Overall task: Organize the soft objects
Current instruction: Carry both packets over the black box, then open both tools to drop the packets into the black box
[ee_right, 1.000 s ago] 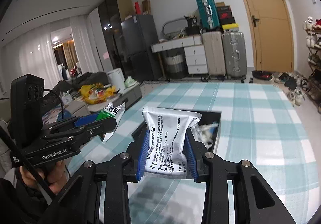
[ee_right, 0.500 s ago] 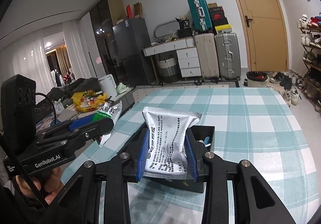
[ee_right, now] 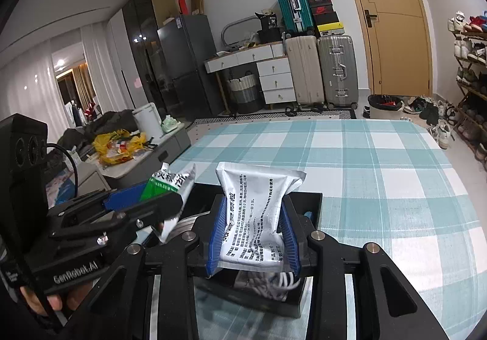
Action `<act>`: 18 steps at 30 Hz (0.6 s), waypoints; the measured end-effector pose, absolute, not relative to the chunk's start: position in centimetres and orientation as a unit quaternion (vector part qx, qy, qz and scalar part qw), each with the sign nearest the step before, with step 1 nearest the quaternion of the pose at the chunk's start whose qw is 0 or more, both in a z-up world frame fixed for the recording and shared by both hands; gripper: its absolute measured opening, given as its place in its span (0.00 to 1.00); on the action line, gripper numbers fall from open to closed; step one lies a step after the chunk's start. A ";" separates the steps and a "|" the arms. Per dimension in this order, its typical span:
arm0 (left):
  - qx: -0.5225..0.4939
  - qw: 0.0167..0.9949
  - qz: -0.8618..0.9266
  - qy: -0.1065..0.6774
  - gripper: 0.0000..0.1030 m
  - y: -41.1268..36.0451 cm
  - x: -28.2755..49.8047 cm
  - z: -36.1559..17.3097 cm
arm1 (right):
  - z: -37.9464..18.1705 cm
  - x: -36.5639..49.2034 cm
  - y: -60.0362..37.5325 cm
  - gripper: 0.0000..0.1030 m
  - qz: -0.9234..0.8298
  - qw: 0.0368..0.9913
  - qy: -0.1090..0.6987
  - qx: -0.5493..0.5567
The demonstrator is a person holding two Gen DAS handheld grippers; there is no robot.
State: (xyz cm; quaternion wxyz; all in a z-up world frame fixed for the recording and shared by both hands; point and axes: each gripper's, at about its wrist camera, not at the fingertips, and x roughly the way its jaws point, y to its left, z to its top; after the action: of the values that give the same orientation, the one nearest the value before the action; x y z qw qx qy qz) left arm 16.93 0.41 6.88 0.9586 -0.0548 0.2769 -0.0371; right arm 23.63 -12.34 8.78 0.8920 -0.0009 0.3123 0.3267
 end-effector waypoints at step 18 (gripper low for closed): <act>-0.050 0.945 -0.046 0.320 0.42 0.1 19.1 4.0 | 5.1 27.2 -11.1 0.34 0.301 0.880 0.365 -0.042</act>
State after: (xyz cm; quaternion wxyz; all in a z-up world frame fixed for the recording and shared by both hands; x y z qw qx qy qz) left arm 19.05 0.07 3.96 0.9449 -0.0498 0.3202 -0.0458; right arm 27.17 -11.09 5.07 0.8800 -0.0420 0.3654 0.3006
